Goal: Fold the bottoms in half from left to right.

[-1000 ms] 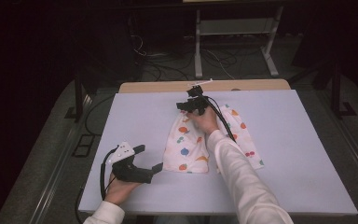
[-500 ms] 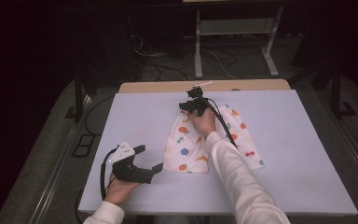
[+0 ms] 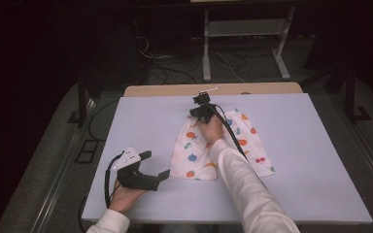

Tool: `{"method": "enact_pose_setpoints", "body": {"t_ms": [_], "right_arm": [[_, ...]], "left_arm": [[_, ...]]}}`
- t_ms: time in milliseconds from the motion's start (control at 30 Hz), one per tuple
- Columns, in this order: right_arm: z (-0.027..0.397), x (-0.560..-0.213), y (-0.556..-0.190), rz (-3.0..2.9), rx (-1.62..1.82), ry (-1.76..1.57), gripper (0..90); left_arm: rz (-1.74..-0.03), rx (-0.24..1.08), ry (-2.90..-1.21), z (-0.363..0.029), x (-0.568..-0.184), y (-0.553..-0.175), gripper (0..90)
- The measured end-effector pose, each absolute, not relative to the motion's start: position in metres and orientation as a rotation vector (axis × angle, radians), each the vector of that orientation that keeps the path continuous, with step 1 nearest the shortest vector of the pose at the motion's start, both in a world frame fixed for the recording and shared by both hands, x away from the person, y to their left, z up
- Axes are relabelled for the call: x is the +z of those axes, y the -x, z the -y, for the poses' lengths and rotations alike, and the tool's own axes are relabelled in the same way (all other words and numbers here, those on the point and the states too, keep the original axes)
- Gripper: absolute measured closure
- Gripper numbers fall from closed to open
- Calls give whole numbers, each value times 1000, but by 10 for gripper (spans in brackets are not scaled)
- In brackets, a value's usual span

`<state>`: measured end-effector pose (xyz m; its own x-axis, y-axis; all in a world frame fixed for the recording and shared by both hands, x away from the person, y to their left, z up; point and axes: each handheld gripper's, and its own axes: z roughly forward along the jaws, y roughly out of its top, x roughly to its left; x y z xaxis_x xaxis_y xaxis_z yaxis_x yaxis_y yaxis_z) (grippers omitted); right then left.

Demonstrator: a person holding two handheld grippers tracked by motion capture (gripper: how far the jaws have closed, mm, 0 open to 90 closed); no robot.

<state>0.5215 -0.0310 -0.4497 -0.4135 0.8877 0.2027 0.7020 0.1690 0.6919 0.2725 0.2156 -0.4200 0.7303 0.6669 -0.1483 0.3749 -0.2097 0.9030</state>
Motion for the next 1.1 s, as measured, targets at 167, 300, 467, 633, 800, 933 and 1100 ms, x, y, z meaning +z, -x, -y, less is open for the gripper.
{"method": "enact_pose_setpoints", "body": {"t_ms": [167,300,467,633,800,933,1100], "right_arm": [[31,-449,-521,-2192,1075,-1526,811],[32,-447,-521,-2192,1074,-1531,853],[34,-445,-521,-2203,1080,-1525,859],[35,-442,-519,-2209,1098,-1533,860],[37,-441,-516,-2205,1119,-1530,860],[39,-440,-513,-2201,1129,-1519,860],[37,-438,-507,-2209,1139,-1492,860]], "left_arm": [[-812,332,-1829,-216,-420,-272,0],[-815,329,-1830,-215,-420,-273,0],[-815,329,-1831,-215,-420,-273,0],[-819,327,-1831,-215,-421,-273,0],[-824,328,-1833,-215,-420,-272,0],[-843,327,-1821,-217,-419,-273,0],[-882,306,-1824,-218,-417,-276,0]]}}
